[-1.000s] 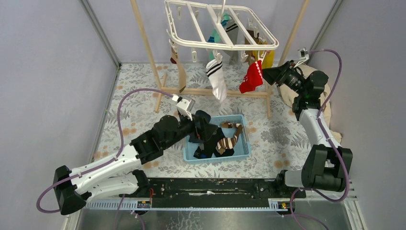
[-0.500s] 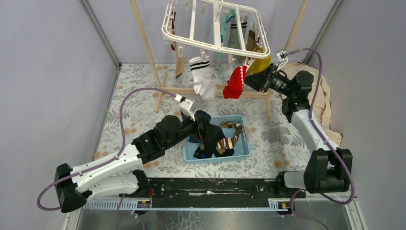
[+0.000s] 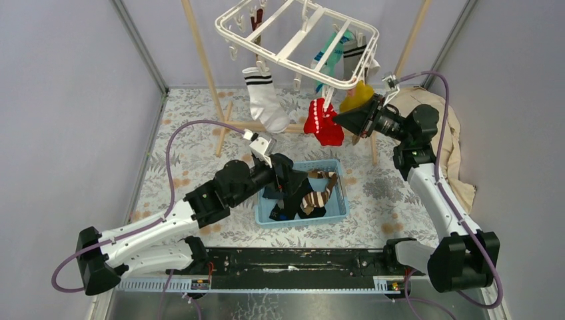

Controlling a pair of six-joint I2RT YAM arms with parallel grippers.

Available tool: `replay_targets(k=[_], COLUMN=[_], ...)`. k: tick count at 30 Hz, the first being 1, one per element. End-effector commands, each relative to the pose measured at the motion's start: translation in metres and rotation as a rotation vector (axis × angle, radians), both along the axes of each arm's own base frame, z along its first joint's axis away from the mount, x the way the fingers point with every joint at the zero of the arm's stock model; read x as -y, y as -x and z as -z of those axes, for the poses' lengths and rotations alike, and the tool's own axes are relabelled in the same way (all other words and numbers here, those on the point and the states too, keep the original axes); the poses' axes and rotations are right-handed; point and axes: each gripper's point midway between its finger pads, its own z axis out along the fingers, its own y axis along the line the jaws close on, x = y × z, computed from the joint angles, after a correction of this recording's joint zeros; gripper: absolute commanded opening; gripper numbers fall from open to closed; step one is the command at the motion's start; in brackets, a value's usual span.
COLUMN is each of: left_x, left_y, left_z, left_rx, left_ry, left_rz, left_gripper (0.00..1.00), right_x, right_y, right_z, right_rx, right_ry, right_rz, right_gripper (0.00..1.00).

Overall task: Remove the socks clipped to the hanger
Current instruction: Remove the sock from the hanger.

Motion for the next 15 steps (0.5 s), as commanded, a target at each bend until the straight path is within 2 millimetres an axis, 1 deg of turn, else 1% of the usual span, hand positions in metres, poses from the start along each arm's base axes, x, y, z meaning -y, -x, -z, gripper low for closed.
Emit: replay_targets(k=[1,5,7,11,15], left_x=[0.003,0.006,0.009,0.017,0.012], left_y=[-0.016,-0.026,-0.03,-0.04,-0.047], left_z=[-0.044,-0.058,-0.061,-0.061,-0.07], left_rx=[0.204,0.317,0.359,0.392,0.428], left_ry=[0.066,0.096,0.122,0.155,0.218], left_rz=[-0.038,-0.066,-0.07,-0.078,-0.125], left_gripper=[0.99,0.99,0.99,0.99,0.99], right_x=[-0.004,-0.005,-0.006,-0.006,-0.006], right_y=[0.018,0.026,0.03,0.034,0.036], right_z=[-0.014,-0.019,-0.022,-0.024,-0.026], right_rx=[0.025,0.012,0.011,0.009,0.005], right_ry=[0.0,-0.02,-0.029,-0.036,-0.038], right_rz=[-0.049,-0.078,-0.088,-0.098,-0.104], right_gripper=[0.15,0.13,0.13,0.12,0.11])
